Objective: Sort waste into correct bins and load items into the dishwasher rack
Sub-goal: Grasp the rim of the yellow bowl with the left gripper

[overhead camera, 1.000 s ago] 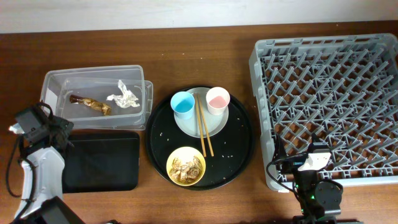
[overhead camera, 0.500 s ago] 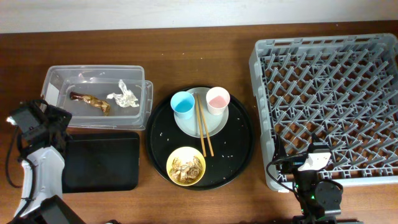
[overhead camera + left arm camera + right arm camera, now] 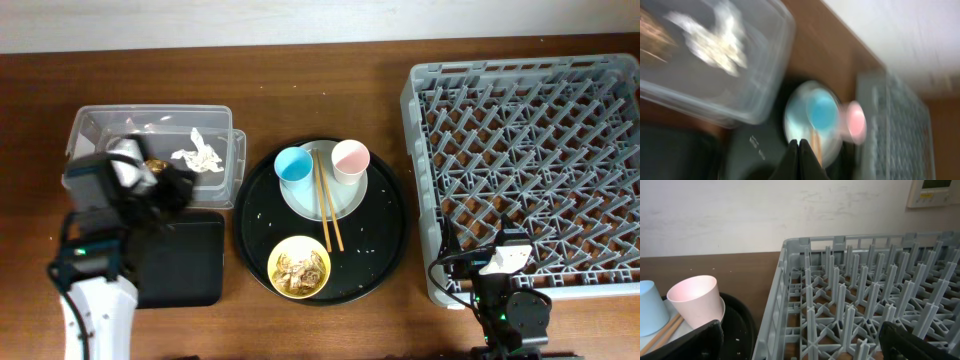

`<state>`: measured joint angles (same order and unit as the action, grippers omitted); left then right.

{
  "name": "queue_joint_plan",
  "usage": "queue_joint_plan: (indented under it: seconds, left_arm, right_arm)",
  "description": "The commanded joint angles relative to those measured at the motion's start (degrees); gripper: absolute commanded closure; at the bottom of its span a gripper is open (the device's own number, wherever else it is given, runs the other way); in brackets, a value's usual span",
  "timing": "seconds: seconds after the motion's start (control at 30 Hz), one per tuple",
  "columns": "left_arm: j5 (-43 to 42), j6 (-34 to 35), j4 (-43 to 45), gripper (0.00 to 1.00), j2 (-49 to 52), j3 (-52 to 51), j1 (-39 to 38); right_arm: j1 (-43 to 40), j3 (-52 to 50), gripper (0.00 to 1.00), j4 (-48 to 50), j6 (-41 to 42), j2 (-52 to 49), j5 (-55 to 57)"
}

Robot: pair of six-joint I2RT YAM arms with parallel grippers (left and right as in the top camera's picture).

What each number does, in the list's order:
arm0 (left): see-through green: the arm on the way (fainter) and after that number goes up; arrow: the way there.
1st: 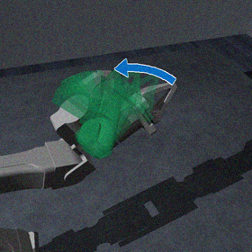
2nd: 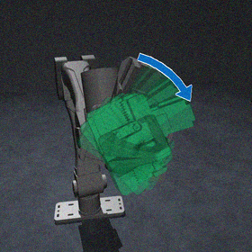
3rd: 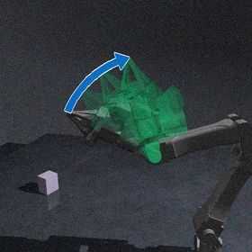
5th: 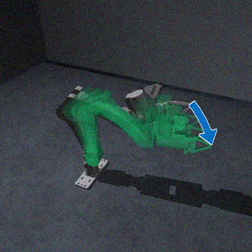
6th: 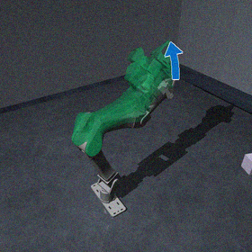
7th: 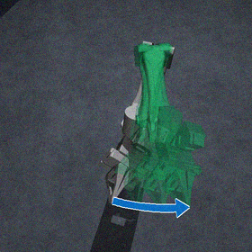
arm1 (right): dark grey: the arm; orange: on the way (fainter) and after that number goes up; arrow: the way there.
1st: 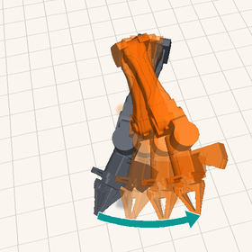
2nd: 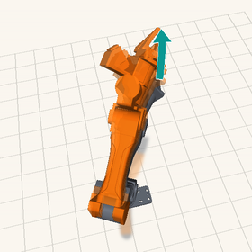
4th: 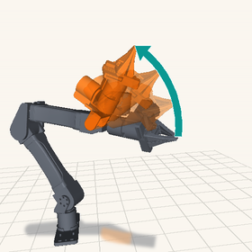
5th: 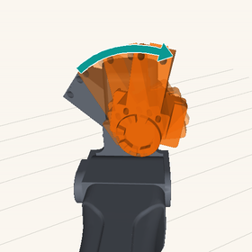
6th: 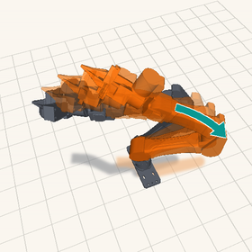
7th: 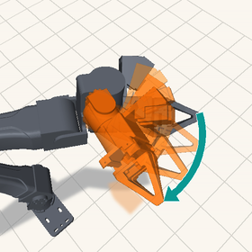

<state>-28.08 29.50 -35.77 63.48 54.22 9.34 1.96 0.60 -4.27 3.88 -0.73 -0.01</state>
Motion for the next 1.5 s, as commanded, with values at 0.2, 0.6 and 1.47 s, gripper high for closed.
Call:
queue_joint_plan:
  seconds: [0.2,0.6,1.47]
  left_arm:
    - [15.76,0.35,-10.10,0.77,2.10,0.31,-38.01]
    - [25.79,5.88,-3.43,0.65,19.56,0.31,-58.40]
    - [29.79,5.88,-2.34,0.78,28.65,0.31,-58.49]
  right_arm:
    - [-0.09,-0.28,0.02,-0.35,0.02,0.37,0.28]
    - [-0.09,-0.28,0.01,-0.35,0.04,0.37,0.28]
    - [-0.09,-0.28,0.01,-0.35,0.04,0.37,0.28]
